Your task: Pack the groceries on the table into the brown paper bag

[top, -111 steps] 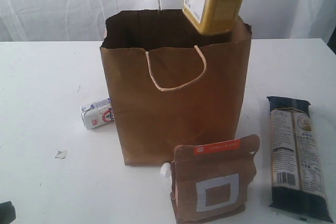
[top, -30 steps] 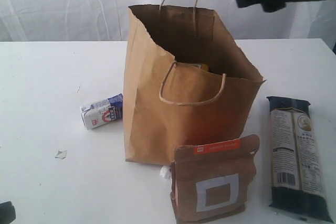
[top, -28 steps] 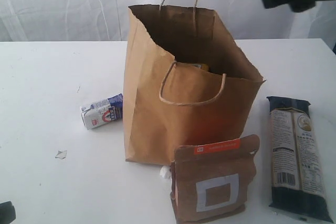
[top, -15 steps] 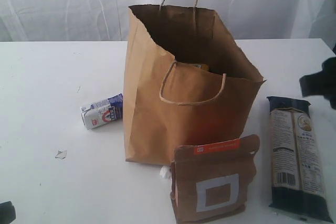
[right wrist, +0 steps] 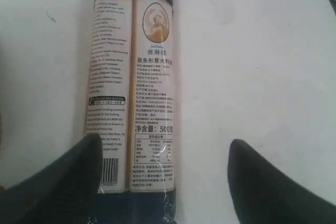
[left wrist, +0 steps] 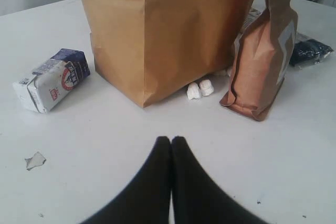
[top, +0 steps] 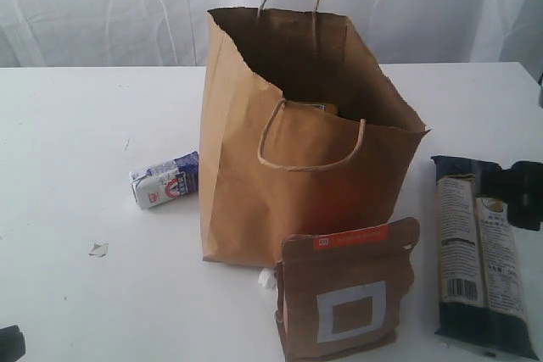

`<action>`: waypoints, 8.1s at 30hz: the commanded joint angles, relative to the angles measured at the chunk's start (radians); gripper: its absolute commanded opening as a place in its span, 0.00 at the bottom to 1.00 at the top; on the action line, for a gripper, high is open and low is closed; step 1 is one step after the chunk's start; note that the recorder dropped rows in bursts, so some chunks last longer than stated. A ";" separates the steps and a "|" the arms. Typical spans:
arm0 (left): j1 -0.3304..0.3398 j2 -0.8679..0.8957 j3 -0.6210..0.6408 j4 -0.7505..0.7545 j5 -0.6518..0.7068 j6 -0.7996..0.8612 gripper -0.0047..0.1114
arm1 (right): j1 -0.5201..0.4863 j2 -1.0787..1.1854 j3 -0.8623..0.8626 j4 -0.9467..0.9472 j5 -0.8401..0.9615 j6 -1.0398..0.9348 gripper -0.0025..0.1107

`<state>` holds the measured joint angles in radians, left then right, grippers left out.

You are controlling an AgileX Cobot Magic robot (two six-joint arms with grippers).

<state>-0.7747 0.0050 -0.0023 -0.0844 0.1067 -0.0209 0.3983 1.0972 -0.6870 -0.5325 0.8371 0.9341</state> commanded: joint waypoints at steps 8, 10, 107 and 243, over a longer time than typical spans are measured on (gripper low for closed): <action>-0.006 -0.005 0.002 -0.004 0.000 0.000 0.04 | -0.061 0.246 -0.003 0.163 -0.114 -0.258 0.58; -0.006 -0.005 0.002 -0.004 0.000 0.000 0.04 | -0.061 0.248 -0.003 0.170 -0.134 -0.248 0.58; -0.006 -0.005 0.002 -0.004 0.000 0.000 0.04 | 0.223 0.225 -0.201 0.851 0.144 -1.916 0.25; -0.006 -0.005 0.002 -0.004 0.000 0.000 0.04 | 0.218 0.151 -0.563 0.593 -0.008 -1.521 0.45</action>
<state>-0.7747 0.0050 -0.0023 -0.0844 0.1067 -0.0209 0.6206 1.2549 -1.2437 0.0507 0.8419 -0.5775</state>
